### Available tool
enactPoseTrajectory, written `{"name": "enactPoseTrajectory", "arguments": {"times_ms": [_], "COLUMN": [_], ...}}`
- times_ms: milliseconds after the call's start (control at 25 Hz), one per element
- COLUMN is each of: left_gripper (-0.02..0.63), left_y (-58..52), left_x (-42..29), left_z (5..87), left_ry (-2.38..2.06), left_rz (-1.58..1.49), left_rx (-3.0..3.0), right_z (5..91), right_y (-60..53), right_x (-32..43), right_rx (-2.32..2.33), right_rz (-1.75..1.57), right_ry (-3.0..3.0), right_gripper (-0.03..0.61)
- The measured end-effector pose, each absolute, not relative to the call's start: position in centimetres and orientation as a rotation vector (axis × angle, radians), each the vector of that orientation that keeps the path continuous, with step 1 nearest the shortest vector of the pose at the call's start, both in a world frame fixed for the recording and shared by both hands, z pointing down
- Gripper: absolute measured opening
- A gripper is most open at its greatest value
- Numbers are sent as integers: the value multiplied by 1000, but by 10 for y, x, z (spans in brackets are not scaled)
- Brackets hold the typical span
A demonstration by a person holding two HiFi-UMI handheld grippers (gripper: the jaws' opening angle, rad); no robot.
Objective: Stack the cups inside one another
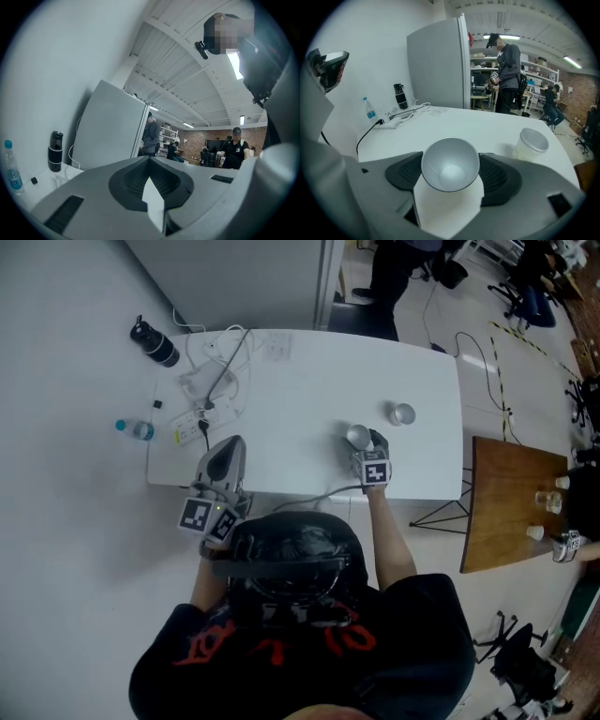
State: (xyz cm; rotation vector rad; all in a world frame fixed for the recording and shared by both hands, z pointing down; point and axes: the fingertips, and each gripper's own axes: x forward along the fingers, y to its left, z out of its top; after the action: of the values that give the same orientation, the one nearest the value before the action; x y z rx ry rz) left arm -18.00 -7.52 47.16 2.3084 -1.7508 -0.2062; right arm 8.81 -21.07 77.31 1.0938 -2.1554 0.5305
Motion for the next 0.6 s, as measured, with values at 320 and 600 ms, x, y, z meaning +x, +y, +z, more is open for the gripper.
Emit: {"name": "enactPoseTrajectory", "arguments": {"times_ms": [320, 600], "left_gripper": [5, 5], "left_y": [-90, -99], "left_x": [-153, -137], "left_z": [471, 473], "left_ry": [-1637, -1568], "left_rz": [-178, -156], "left_rx": [2376, 2414], "right_z": [747, 714], "right_y": [-180, -160], "right_x": [147, 198], "right_rx": [1202, 1327], "right_rz": [552, 519], "right_ry": [-2133, -2112], "right_gripper": [383, 383]}}
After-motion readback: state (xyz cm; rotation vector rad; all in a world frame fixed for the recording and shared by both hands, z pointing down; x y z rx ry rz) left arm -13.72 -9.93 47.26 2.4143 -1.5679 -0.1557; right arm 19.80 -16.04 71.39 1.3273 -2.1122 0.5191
